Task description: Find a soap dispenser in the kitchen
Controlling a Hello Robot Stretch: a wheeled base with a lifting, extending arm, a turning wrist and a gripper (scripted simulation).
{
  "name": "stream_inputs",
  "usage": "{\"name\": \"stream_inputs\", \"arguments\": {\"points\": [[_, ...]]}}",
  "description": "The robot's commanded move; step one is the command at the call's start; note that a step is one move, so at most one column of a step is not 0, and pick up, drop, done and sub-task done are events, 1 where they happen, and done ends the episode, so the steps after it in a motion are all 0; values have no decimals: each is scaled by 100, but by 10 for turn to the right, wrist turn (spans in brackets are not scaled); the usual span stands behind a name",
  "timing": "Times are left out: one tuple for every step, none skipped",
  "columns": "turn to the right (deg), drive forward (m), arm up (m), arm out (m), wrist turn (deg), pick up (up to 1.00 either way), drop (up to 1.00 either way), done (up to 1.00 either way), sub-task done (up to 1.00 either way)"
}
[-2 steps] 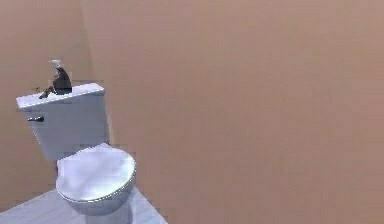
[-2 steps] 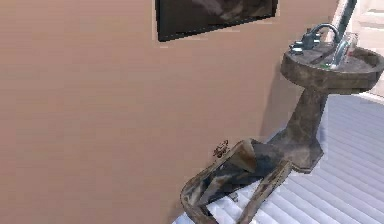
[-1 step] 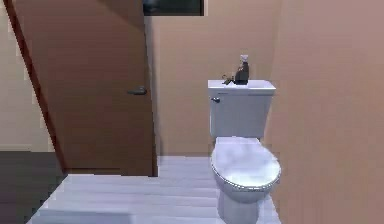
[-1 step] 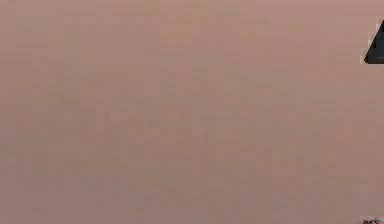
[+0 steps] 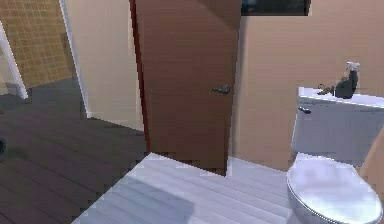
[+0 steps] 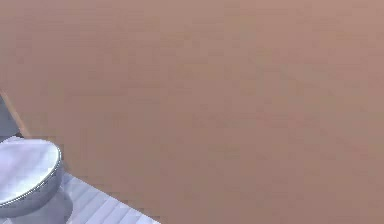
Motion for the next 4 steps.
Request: {"name": "stream_inputs", "arguments": {"points": [[-30, 0, 0, 0, 0, 0, 0, 0, 0], [0, 65, 0, 0, 0, 0, 0, 0, 0], [-390, 0, 0, 0, 0, 0, 0, 0, 0], [-30, 0, 0, 0, 0, 0, 0, 0, 0]]}}
